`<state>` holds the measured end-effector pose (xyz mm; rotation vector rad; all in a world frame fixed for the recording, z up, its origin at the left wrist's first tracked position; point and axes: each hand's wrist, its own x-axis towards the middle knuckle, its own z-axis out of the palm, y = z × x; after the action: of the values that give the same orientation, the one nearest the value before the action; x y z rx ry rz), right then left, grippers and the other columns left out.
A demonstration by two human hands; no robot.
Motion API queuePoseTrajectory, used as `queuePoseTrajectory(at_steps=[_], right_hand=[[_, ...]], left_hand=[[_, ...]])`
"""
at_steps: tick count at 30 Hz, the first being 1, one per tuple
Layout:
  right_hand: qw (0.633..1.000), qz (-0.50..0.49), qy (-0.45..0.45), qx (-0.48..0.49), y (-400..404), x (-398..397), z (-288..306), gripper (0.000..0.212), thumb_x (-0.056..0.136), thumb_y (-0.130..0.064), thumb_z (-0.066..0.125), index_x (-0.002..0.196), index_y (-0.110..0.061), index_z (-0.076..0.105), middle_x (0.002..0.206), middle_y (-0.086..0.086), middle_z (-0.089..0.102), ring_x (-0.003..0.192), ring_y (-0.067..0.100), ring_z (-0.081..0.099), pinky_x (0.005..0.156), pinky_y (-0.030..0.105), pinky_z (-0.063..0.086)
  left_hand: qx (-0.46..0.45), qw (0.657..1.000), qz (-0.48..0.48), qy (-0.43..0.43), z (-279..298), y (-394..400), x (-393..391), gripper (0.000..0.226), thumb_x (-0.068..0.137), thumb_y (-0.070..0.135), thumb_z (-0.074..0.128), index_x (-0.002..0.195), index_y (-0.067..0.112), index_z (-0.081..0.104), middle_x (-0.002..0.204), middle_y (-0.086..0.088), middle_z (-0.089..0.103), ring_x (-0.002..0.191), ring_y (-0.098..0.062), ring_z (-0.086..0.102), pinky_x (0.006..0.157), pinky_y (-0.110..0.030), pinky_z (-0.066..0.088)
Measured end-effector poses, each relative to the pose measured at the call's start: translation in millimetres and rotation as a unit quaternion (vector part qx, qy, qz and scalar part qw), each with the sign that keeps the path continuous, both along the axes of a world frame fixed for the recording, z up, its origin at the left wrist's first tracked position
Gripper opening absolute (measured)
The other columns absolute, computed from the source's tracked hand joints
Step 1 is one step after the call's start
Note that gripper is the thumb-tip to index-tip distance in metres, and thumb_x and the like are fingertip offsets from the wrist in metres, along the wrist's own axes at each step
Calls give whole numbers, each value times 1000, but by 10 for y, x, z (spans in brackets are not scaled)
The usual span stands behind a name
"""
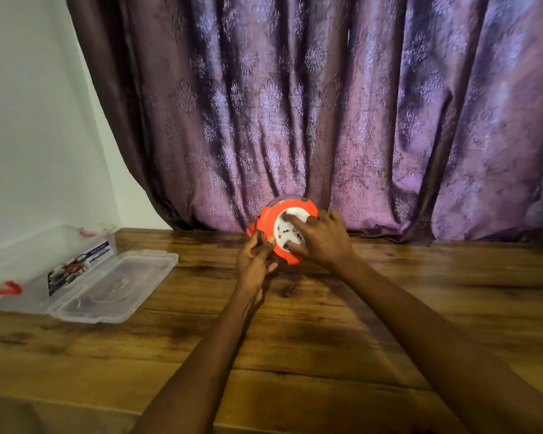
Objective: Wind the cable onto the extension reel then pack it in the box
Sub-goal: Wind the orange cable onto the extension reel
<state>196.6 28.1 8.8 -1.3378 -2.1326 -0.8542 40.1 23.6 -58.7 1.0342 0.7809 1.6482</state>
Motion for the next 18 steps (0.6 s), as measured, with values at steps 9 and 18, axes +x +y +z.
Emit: queuePoseTrajectory(at_steps=[9, 18], right_hand=[[916, -24, 357, -183, 38, -381, -121, 66, 60, -72, 71, 114, -49, 41, 107, 12, 73, 103, 39, 67, 83, 40, 47], [909, -23, 381, -168, 97, -335, -219, 74, 53, -82, 65, 116, -50, 42, 105, 11, 73, 102, 38, 67, 83, 40, 46]], left_hand=[[43, 998, 55, 6, -22, 21, -106, 17, 95, 11, 62, 110, 17, 68, 72, -4, 44, 46, 0, 36, 42, -17, 33], [14, 999, 46, 17, -20, 31, -134, 25, 95, 16, 64, 119, 15, 67, 92, -9, 63, 62, -6, 56, 52, -20, 48]])
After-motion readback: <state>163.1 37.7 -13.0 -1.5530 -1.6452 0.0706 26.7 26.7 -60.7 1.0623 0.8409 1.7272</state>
